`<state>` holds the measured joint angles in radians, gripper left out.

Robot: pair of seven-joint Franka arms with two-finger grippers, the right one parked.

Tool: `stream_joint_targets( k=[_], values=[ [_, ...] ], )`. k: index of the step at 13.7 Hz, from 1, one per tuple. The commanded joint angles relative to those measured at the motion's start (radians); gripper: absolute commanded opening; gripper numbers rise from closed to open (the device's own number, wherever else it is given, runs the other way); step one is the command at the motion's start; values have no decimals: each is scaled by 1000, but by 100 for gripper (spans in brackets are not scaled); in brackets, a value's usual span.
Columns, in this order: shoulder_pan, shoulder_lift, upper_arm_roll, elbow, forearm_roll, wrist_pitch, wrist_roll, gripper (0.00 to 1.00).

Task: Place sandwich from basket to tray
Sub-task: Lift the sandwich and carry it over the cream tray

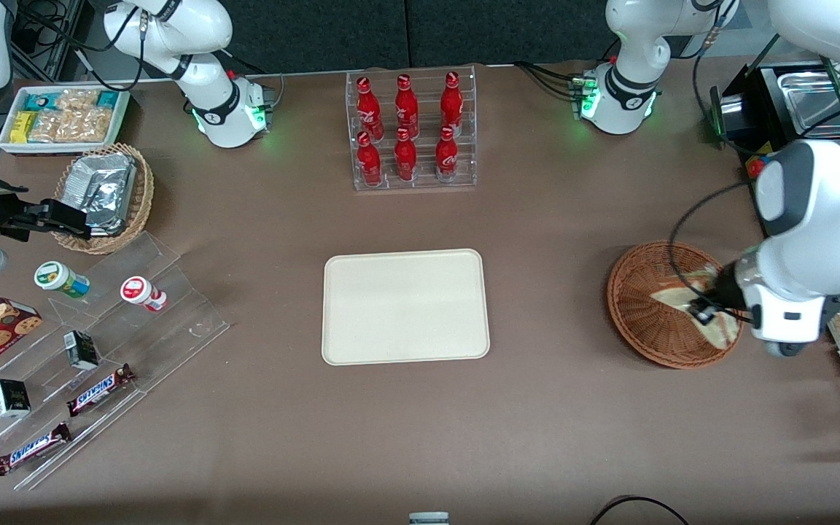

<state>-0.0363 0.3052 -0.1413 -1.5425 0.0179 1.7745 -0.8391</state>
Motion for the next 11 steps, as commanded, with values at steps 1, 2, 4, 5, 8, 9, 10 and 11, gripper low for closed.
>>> stream_joint_targets(
  k=[1, 2, 4, 5, 8, 9, 10, 11],
  values=[
    [-72, 28, -63, 90, -6, -35, -113, 9],
    [-118, 31, -64, 96, -6, -35, -147, 9],
    [-216, 41, -64, 107, -3, -30, -160, 10],
    [-259, 58, -64, 120, -3, -30, -156, 10],
    [-367, 142, -64, 178, 2, -17, -126, 10],
    [-396, 184, -64, 212, 4, -17, -114, 10],
    [-424, 219, -64, 241, 4, -15, -103, 10],
    [-444, 263, -64, 280, 4, -12, -71, 10]
  ],
)
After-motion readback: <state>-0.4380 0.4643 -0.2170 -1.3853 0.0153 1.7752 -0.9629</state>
